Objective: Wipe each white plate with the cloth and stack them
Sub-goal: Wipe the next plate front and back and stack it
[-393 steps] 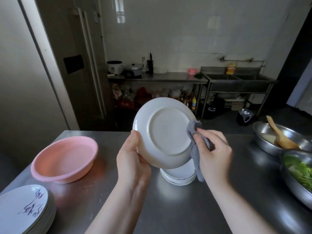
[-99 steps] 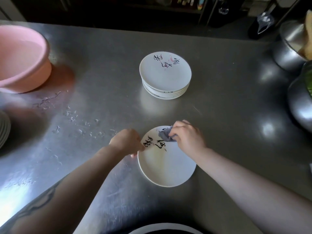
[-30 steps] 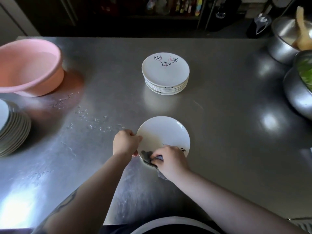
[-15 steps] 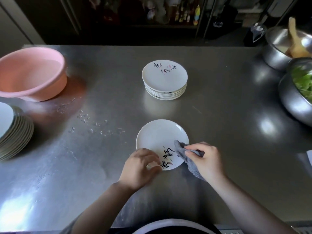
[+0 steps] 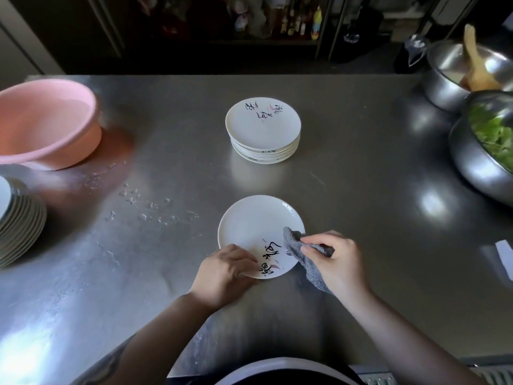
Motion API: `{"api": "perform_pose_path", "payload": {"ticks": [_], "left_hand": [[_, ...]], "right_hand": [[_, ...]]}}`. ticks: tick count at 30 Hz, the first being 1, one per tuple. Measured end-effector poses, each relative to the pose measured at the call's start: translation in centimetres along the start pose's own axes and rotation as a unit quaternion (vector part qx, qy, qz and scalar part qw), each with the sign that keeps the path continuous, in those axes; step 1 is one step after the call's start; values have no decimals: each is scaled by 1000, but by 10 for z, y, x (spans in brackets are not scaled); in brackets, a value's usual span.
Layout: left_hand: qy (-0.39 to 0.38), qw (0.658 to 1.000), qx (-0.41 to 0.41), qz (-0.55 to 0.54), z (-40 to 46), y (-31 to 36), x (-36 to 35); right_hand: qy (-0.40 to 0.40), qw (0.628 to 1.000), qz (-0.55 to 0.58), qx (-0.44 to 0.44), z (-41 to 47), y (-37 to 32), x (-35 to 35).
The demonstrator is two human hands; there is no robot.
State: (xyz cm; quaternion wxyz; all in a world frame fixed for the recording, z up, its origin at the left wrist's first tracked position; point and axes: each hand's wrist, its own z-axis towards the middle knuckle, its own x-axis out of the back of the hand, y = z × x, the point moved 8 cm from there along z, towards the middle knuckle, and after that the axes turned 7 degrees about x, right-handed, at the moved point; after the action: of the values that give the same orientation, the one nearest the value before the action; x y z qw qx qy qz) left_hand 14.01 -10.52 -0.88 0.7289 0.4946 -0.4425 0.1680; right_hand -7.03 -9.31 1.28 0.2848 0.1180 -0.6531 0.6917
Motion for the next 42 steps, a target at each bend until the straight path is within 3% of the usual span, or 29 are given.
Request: {"api": "perform_pose_path", "payload": {"ticks": [4, 6, 11, 13, 15, 17, 24, 30, 33, 39, 42], "left_hand": [[46, 995, -81, 39, 0, 16, 16], [93, 991, -83, 48, 6, 20, 33], [174, 985, -11, 0, 30, 25, 80], [185, 978, 68, -66, 36, 19, 91], [192, 952, 166, -172, 37, 8, 99], [211, 915, 213, -270, 39, 5, 113], [287, 739, 217, -570, 55, 36, 178], [280, 684, 135, -660, 79, 90, 237], [282, 660, 107, -688, 90, 110, 260], [234, 591, 63, -769, 99, 146, 307], [252, 597, 32, -761, 94, 151, 331]], "right_hand": [[0, 1000, 5, 8, 2, -9, 4], [10, 1000, 13, 25, 7, -21, 11], [51, 992, 55, 97, 30, -71, 33], [57, 990, 69, 112, 40, -87, 36], [58, 988, 85, 116, 44, -100, 36], [63, 985, 100, 123, 48, -112, 39], [126, 962, 126, 206, 62, -183, 76], [206, 910, 18, 360, 72, -275, 107], [236, 889, -13, 393, 84, -317, 118], [185, 818, -78, 538, 64, -384, 110], [203, 797, -89, 562, 63, -387, 131]]}}
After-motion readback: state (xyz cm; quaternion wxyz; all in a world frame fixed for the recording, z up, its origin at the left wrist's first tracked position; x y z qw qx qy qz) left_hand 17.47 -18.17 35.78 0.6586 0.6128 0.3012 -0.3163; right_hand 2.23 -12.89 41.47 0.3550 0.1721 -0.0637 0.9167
